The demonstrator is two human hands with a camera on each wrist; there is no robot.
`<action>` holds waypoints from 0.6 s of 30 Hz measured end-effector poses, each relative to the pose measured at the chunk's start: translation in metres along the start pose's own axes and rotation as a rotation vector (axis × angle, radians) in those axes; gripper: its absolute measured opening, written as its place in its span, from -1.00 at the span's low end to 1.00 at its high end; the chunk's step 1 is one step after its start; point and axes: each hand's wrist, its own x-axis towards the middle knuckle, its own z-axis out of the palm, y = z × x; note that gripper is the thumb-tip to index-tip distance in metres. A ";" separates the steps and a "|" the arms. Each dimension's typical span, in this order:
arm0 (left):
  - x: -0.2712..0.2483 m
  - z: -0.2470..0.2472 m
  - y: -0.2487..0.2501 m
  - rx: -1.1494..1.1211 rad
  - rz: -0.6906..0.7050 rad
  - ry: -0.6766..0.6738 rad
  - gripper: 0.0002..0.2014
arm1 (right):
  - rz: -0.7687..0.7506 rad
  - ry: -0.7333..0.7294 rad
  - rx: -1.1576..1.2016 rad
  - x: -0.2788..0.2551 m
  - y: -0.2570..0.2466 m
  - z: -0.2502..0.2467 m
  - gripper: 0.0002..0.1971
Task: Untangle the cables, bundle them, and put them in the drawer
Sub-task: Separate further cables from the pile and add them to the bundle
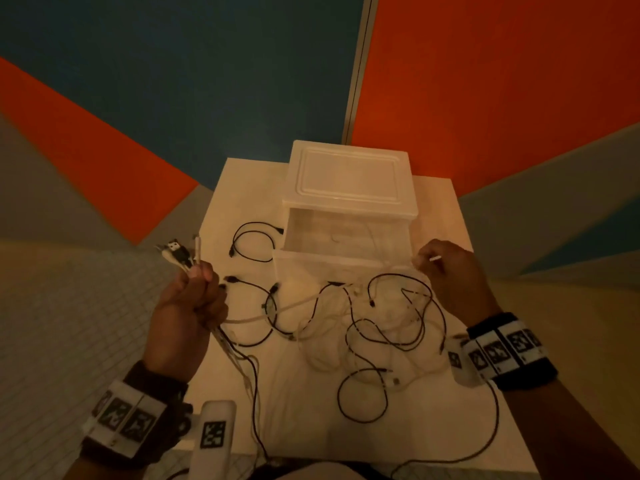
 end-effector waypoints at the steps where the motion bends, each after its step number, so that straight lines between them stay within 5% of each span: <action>1: -0.001 0.002 -0.002 0.011 -0.006 -0.004 -0.71 | -0.045 0.044 0.091 -0.002 -0.011 -0.001 -0.85; 6: -0.010 0.027 -0.012 0.155 -0.039 -0.105 -0.77 | -0.309 0.022 0.327 -0.025 -0.092 0.005 -0.84; 11: -0.018 0.047 -0.018 0.206 -0.092 -0.212 -0.73 | -0.418 -0.108 0.081 -0.055 -0.120 0.040 -0.71; 18: -0.023 0.042 -0.017 0.220 -0.257 -0.292 -0.69 | -0.396 -0.099 -0.151 -0.063 -0.114 0.057 -0.64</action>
